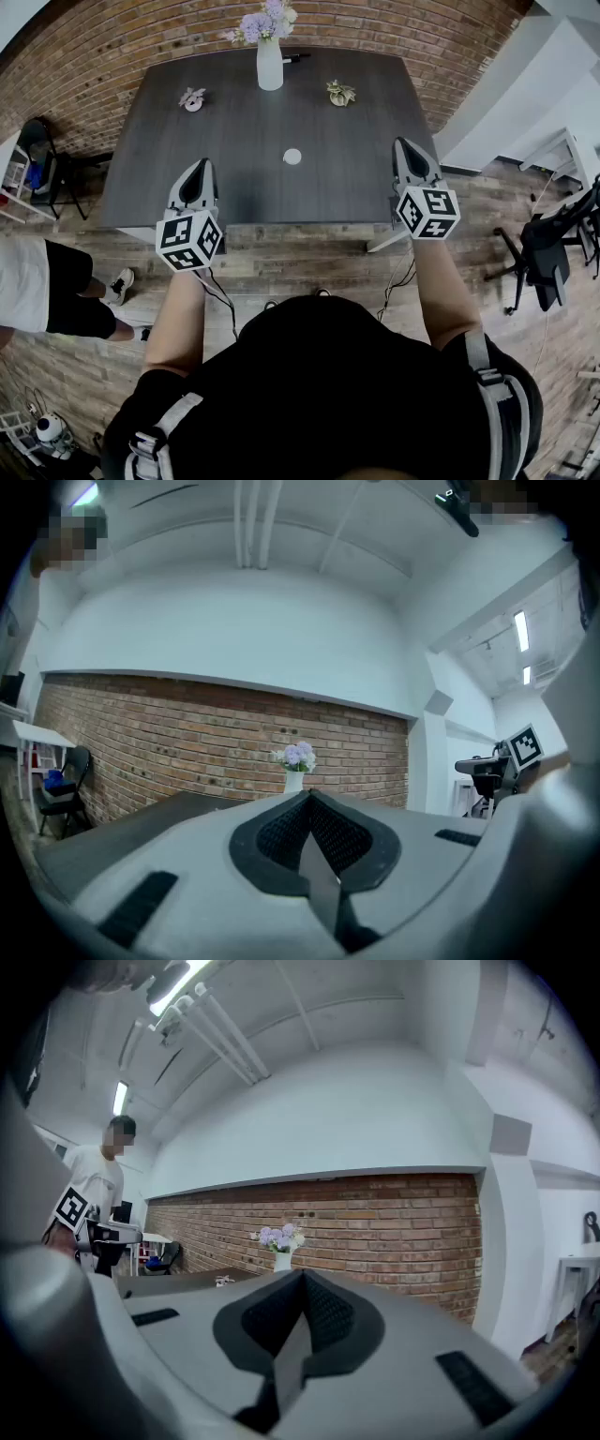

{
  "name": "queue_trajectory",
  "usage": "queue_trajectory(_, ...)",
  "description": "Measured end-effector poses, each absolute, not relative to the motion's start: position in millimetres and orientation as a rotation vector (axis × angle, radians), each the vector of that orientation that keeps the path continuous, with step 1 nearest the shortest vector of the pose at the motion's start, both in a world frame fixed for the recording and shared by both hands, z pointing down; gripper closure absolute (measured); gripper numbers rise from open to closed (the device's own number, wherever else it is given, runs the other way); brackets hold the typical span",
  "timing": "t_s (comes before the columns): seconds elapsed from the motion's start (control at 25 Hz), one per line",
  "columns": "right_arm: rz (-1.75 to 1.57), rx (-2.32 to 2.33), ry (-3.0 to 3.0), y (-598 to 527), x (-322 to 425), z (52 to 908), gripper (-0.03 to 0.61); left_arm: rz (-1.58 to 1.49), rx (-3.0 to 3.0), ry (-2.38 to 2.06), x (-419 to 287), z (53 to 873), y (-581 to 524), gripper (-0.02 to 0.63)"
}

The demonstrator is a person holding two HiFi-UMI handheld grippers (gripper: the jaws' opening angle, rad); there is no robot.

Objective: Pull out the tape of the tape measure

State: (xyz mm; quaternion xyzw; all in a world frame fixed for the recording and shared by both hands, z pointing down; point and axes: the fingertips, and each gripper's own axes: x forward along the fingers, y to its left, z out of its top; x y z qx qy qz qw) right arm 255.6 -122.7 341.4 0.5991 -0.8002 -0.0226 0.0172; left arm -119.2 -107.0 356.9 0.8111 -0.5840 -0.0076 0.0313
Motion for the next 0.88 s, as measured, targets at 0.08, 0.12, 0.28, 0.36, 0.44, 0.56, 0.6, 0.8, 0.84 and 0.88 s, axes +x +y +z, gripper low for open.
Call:
queue_trajectory(0.08,-0.065,1.86,-2.485,-119.8,255.2,342.3,0.583,-0.021,2.498,-1.797,-119.1,356.5,-104.1,0.604)
queue_trajectory(0.12,-0.064,1.86,-2.485,-119.1,255.1,342.3,0.583,-0.021,2.498,-1.796,-118.9,356.2,-103.4,0.604)
queue_trajectory(0.28,-0.07,1.859,-2.488,-119.6,253.9,340.9,0.583,-0.029,2.501,-1.794,-118.5,356.5,-103.8,0.604)
queue_trajectory(0.36,-0.066,1.854,-2.488,-117.5,252.1,343.4,0.583,-0.022,2.497,-1.792,-119.4,359.9,-101.1,0.604)
queue_trajectory(0.44,-0.06,1.849,-2.489,-115.4,250.2,345.3,0.583,-0.015,2.494,-1.789,-120.0,362.4,-98.3,0.604)
queue_trajectory(0.56,-0.054,1.847,-2.494,-116.4,247.3,345.7,0.583,-0.006,2.492,-1.784,-121.8,363.5,-98.0,0.604)
queue_trajectory(0.6,-0.05,1.847,-2.494,-117.2,246.0,346.3,0.583,0.0,2.489,-1.781,-123.0,364.5,-98.3,0.604)
queue_trajectory(0.8,-0.026,1.847,-2.493,-116.7,232.5,351.7,0.583,0.021,2.482,-1.758,-133.9,371.7,-95.8,0.604)
queue_trajectory(0.84,-0.025,1.845,-2.493,-116.0,228.9,352.1,0.583,0.022,2.485,-1.752,-136.0,372.2,-94.9,0.604)
queue_trajectory(0.88,-0.026,1.839,-2.493,-114.8,224.7,352.6,0.583,0.023,2.49,-1.745,-138.3,372.3,-93.8,0.604)
